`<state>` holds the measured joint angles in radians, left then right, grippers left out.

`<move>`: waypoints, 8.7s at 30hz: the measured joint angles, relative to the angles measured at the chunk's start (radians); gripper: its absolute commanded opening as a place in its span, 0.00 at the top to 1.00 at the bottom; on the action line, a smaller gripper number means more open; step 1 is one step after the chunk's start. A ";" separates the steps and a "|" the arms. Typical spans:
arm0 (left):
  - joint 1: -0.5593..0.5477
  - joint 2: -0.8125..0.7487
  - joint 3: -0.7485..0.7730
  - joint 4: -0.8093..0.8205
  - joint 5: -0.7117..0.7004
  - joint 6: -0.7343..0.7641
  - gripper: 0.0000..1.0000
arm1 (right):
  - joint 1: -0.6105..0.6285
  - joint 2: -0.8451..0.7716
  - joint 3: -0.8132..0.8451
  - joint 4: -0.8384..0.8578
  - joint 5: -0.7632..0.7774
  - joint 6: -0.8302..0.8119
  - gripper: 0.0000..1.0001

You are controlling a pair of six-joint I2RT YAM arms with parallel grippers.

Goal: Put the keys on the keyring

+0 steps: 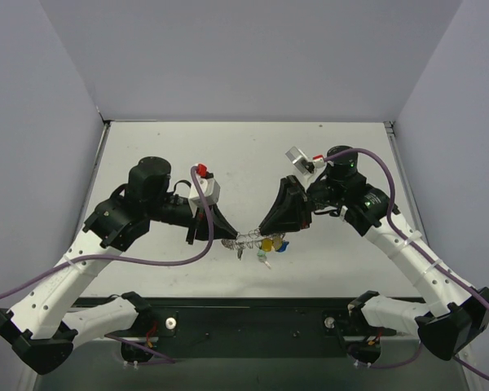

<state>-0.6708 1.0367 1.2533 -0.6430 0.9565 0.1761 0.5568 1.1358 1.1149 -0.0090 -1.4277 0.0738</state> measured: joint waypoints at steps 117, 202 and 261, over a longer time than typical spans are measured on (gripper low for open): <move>0.756 -0.020 -0.398 0.156 -0.298 -0.530 0.07 | 0.744 0.820 0.221 -0.368 1.488 0.015 0.72; 0.094 -0.020 -0.968 0.655 -0.432 -0.942 0.55 | 0.058 0.130 -0.259 -0.166 0.913 0.218 0.54; -0.022 0.291 -0.988 0.931 -0.413 -0.971 1.00 | 0.045 0.124 -0.282 -0.137 0.850 0.217 0.54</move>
<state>-0.6930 1.3277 0.2657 0.2882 0.5438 -0.7948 0.6018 1.2602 0.8330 -0.1455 -0.5781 0.2913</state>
